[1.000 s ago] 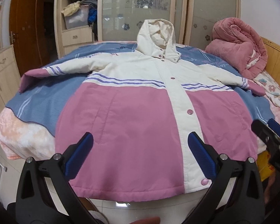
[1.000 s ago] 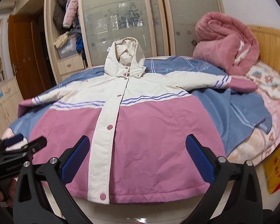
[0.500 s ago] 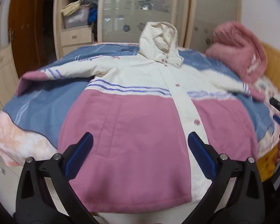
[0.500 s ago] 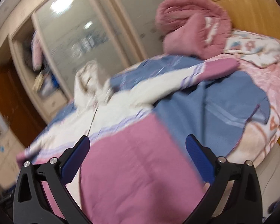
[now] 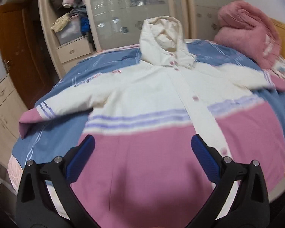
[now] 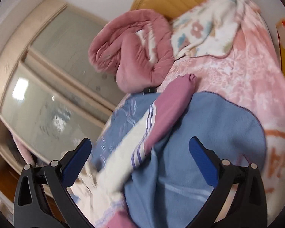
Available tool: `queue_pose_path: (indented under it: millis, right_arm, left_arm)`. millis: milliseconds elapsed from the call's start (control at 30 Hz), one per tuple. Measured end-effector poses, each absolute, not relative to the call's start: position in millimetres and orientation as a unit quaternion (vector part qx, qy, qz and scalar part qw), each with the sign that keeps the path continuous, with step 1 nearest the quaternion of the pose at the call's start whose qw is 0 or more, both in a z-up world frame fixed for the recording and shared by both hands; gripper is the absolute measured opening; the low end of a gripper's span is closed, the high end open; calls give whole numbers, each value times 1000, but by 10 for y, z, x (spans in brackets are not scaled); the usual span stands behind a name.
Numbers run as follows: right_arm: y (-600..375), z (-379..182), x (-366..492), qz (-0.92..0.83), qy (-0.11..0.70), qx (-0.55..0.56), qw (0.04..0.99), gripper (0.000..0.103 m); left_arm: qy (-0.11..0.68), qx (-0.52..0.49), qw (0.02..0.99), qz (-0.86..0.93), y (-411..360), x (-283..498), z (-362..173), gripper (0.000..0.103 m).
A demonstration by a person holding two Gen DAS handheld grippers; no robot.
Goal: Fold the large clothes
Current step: 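Move the right tool to the pink sleeve cuff and grasp it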
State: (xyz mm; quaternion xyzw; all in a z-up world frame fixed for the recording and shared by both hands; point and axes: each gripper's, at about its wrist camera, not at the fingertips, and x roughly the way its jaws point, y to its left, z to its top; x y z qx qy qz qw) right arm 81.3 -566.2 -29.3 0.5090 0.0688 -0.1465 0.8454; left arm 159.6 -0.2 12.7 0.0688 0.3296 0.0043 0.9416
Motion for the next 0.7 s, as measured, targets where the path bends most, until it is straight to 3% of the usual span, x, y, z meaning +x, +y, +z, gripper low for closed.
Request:
queue_pose_path:
  millis: [367, 633, 700]
  right_arm:
    - [-6039, -669, 1573, -153, 112, 540, 820, 101]
    - [-6460, -1078, 1987, -201, 133, 561, 792, 58]
    - [-6505, -1130, 1991, -205, 113, 556, 798, 38]
  left_arm:
    - [294, -23, 956, 5, 57, 1773, -119, 101]
    - [277, -10, 961, -24, -56, 1914, -28, 101]
    - [274, -3, 961, -35, -122, 1932, -44, 101]
